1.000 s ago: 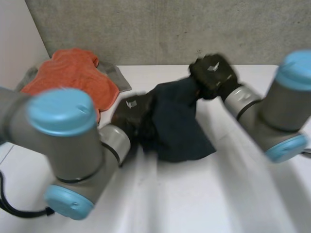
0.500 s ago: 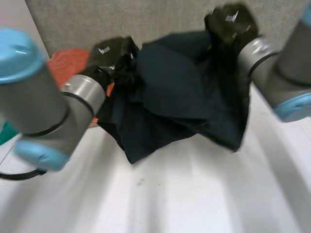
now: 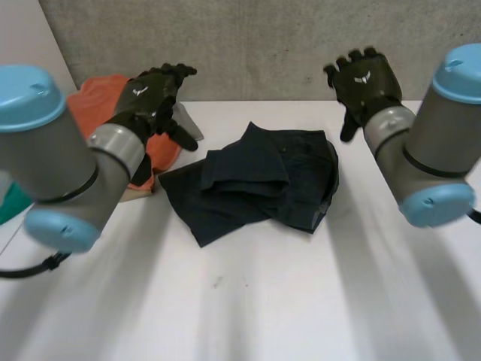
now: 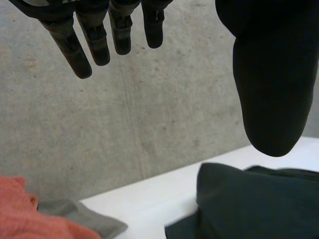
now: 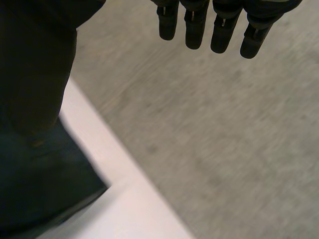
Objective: Fold the laundry.
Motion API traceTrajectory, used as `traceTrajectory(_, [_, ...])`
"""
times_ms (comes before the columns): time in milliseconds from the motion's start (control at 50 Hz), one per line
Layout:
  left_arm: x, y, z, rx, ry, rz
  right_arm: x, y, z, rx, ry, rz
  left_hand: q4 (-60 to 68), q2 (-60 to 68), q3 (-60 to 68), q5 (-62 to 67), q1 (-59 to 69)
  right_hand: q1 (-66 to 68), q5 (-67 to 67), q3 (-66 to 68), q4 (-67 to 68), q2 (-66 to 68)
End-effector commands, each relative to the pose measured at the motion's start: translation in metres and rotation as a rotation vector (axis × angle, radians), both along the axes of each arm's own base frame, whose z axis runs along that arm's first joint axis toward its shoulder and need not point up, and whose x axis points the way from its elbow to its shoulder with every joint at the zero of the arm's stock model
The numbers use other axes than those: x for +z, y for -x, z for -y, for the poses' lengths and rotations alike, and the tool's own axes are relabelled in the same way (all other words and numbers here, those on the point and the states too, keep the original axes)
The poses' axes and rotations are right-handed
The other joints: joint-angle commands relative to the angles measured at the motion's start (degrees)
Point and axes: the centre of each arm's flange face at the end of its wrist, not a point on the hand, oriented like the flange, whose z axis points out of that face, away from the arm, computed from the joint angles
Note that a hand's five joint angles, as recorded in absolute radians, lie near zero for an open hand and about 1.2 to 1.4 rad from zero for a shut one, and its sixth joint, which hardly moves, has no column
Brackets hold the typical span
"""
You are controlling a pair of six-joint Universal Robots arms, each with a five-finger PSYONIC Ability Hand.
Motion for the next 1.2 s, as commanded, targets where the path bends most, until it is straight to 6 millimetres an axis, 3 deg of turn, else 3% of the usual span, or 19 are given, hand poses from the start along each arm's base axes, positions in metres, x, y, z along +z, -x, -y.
traceTrajectory(20, [-0.027,-0.003,-0.048,-0.060,-0.056,0.131,-0.041,0.022,-0.047,-0.003,-0.324,-0.113,0.9,0.7,0.5,0.3,1.7,-3.1,-2.7,-2.2,-2.0,-2.3])
traceTrajectory(40, [-0.036,0.008,-0.063,-0.108,-0.045,0.182,-0.046,0.023,-0.051,-0.004,-0.353,-0.117,0.7,0.6,0.3,0.1,1.5,-2.2,-1.8,-1.2,-1.1,-1.3])
traceTrajectory(100, [-0.050,0.026,-0.079,-0.177,0.001,0.250,-0.064,0.026,-0.064,-0.004,-0.440,-0.109,0.9,0.7,0.5,0.3,1.7,0.9,1.3,1.8,1.9,1.7])
traceTrajectory(160, [-0.062,0.039,-0.083,-0.210,0.051,0.295,-0.077,0.029,-0.071,-0.016,-0.495,-0.068,1.0,0.9,0.6,0.5,1.9,1.0,1.4,2.0,2.1,1.9])
traceTrajectory(300, [-0.082,0.069,-0.063,-0.226,0.203,0.360,-0.100,0.027,-0.076,-0.017,-0.490,0.018,2.5,2.4,2.1,2.0,3.4,1.2,1.6,2.1,2.3,2.0])
traceTrajectory(460, [-0.114,0.101,-0.032,-0.229,0.279,0.439,-0.134,0.000,-0.080,0.064,-0.398,0.027,6.4,6.3,6.0,5.8,7.2,4.2,4.6,5.1,5.3,5.0])
traceTrajectory(540, [-0.128,0.107,-0.021,-0.223,0.330,0.506,-0.149,-0.005,-0.077,0.075,-0.400,0.020,19.0,18.9,18.6,18.4,19.8,11.3,11.7,12.2,12.4,12.1])
traceTrajectory(600, [-0.133,0.112,-0.011,-0.224,0.380,0.515,-0.155,-0.008,-0.073,0.080,-0.379,0.011,43.3,43.2,42.9,42.7,44.1,19.0,19.4,19.9,20.1,19.8])
traceTrajectory(620, [-0.133,0.114,-0.007,-0.219,0.401,0.502,-0.155,-0.010,-0.071,0.083,-0.351,0.005,54.2,54.1,53.8,53.7,55.1,29.9,30.2,30.8,30.9,30.7])
traceTrajectory(660, [-0.131,0.114,0.002,-0.199,0.422,0.487,-0.156,-0.014,-0.071,0.092,-0.319,-0.006,61.6,61.4,61.2,61.0,62.4,46.7,47.1,47.6,47.8,47.5])
traceTrajectory(680, [-0.129,0.112,0.009,-0.179,0.438,0.478,-0.154,-0.015,-0.068,0.094,-0.282,-0.011,65.4,65.3,65.0,64.8,66.2,62.4,62.8,63.4,63.5,63.3])
traceTrajectory(700, [-0.122,0.105,0.024,-0.133,0.463,0.463,-0.153,-0.016,-0.067,0.094,-0.264,-0.012,67.8,67.6,67.4,67.2,68.6,66.9,67.3,67.8,68.0,67.7])
traceTrajectory(760, [-0.108,0.086,0.057,-0.036,0.499,0.445,-0.148,-0.013,-0.064,0.083,-0.225,-0.029,67.8,67.6,67.4,67.2,68.6,66.9,67.3,67.8,68.0,67.7])
traceTrajectory(780, [-0.098,0.071,0.079,0.039,0.518,0.433,-0.149,-0.012,-0.065,0.079,-0.223,-0.036,67.8,67.6,67.4,67.2,68.6,66.9,67.3,67.8,68.0,67.7])
traceTrajectory(860, [-0.071,0.044,0.119,0.187,0.558,0.388,-0.143,-0.010,-0.066,0.067,-0.213,-0.037,67.8,67.6,67.4,67.2,68.6,66.9,67.3,67.8,68.0,67.7])
traceTrajectory(920, [-0.065,0.036,0.129,0.212,0.564,0.361,-0.134,-0.009,-0.068,0.069,-0.197,-0.031,67.8,67.6,67.4,67.2,68.6,66.9,67.3,67.8,68.0,67.7])
traceTrajectory(980, [-0.070,0.029,0.132,0.212,0.534,0.352,-0.126,-0.008,-0.070,0.070,-0.185,-0.025,26.6,26.5,26.2,26.0,27.4,66.9,67.3,67.8,68.0,67.7])
traceTrajectory(1000, [-0.071,0.030,0.127,0.196,0.517,0.355,-0.122,-0.008,-0.070,0.071,-0.178,-0.019,-2.2,-2.4,-2.6,-2.8,-1.4,66.9,67.3,67.8,68.0,67.7])
traceTrajectory(1200, [-0.060,0.024,0.062,0.083,0.431,0.397,-0.109,-0.008,-0.069,0.068,-0.177,-0.013,-0.3,-0.5,-0.7,-0.9,0.5,66.9,67.3,67.8,68.0,67.7])
